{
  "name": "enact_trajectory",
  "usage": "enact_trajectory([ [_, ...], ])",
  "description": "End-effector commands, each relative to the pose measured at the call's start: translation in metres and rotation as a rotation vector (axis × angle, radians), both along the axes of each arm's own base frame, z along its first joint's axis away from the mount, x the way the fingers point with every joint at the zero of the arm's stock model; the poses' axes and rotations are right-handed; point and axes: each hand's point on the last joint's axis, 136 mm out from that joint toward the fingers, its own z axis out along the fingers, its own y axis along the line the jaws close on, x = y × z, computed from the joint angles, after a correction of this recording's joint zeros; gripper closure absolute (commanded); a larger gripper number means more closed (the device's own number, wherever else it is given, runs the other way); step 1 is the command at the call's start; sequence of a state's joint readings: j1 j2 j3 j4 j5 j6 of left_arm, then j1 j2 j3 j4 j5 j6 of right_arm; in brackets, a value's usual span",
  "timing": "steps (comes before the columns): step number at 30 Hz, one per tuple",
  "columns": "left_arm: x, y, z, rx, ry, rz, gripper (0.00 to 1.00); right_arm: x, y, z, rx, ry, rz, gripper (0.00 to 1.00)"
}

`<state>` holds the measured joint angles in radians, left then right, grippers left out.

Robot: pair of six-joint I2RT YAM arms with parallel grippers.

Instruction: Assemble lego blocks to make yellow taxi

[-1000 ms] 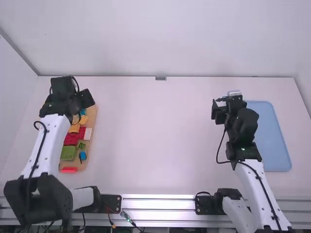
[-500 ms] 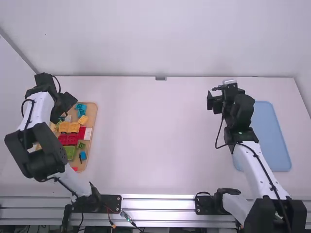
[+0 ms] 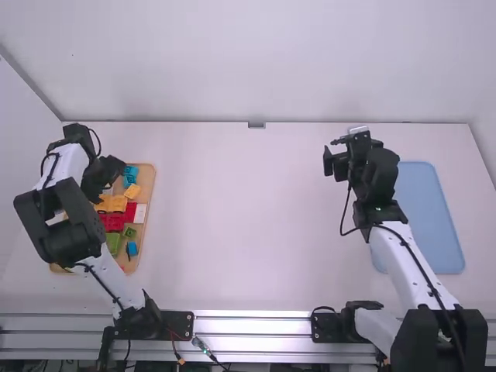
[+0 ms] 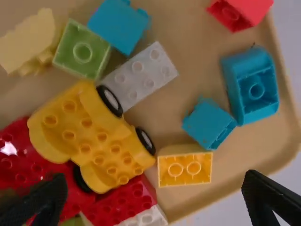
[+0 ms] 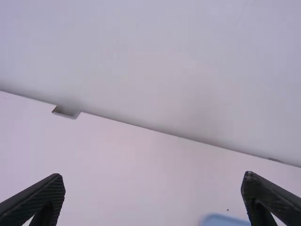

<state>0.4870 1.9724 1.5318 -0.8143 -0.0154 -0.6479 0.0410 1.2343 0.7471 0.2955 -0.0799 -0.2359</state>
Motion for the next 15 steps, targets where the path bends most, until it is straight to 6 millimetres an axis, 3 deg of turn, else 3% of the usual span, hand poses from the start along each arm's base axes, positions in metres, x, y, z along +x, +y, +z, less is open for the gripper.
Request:
enact_trajectory([
  [1, 0.005, -0.003, 0.006, -0.023, -0.022, 0.016, 0.01, 0.006, -0.003, 0.02, 0.002, -0.042, -0.007, 0.01],
  [7, -0.007, -0.006, 0.001, -0.05, 0.015, 0.097, 0.0, 0.007, -0.003, 0.021, 0.004, -0.046, -0.008, 0.01],
  [11, -0.016, -0.004, 0.001, -0.03, 0.053, 0.179, 0.08, 0.006, -0.002, 0.021, 0.005, -0.045, -0.006, 0.01],
  [15, -0.02, -0.004, -0.003, -0.035, 0.061, 0.222, 0.07, 0.007, -0.003, 0.021, 0.005, -0.045, -0.008, 0.01],
])
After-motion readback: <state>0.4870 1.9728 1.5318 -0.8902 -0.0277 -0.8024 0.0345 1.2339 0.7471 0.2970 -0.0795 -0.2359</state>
